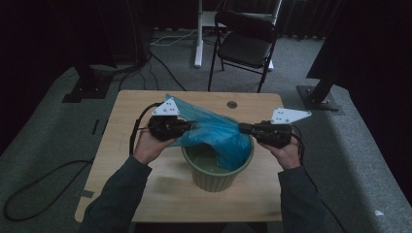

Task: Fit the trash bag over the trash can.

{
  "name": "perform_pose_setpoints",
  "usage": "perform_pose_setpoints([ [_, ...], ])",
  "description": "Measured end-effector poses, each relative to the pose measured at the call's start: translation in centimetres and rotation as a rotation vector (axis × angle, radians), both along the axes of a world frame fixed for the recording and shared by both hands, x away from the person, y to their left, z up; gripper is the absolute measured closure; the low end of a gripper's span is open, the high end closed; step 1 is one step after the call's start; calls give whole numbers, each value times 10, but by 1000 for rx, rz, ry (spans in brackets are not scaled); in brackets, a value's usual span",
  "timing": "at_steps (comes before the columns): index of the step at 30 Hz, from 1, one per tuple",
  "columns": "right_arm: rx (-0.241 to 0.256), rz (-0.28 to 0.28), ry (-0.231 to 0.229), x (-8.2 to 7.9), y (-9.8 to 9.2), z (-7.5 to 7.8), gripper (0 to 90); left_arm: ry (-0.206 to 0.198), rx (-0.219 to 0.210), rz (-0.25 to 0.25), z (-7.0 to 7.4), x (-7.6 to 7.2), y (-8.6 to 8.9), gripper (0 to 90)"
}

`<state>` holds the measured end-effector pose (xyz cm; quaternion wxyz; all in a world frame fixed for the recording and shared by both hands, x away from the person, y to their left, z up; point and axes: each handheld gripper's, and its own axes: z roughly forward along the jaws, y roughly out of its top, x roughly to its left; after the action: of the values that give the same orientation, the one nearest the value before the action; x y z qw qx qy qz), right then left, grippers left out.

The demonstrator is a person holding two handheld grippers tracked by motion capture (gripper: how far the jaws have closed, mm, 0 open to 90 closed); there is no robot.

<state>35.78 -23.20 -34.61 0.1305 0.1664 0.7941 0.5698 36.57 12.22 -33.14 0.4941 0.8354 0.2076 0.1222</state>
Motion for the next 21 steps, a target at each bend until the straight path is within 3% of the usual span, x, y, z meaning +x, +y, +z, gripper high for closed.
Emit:
perform_pose_setpoints([
  [3,4,-2,-3,-1,-1,2,841,-6,2,6,1,-1,-1,899],
  [8,20,10,-13,-2,3,11,708,-11,7,7,2,0,-4,899],
  [12,27,13,-11,-2,5,15,677,-12,11,11,2,0,-5,899],
  [21,18,81,16,-3,17,17,627,-20,12,12,5,0,-9,899],
])
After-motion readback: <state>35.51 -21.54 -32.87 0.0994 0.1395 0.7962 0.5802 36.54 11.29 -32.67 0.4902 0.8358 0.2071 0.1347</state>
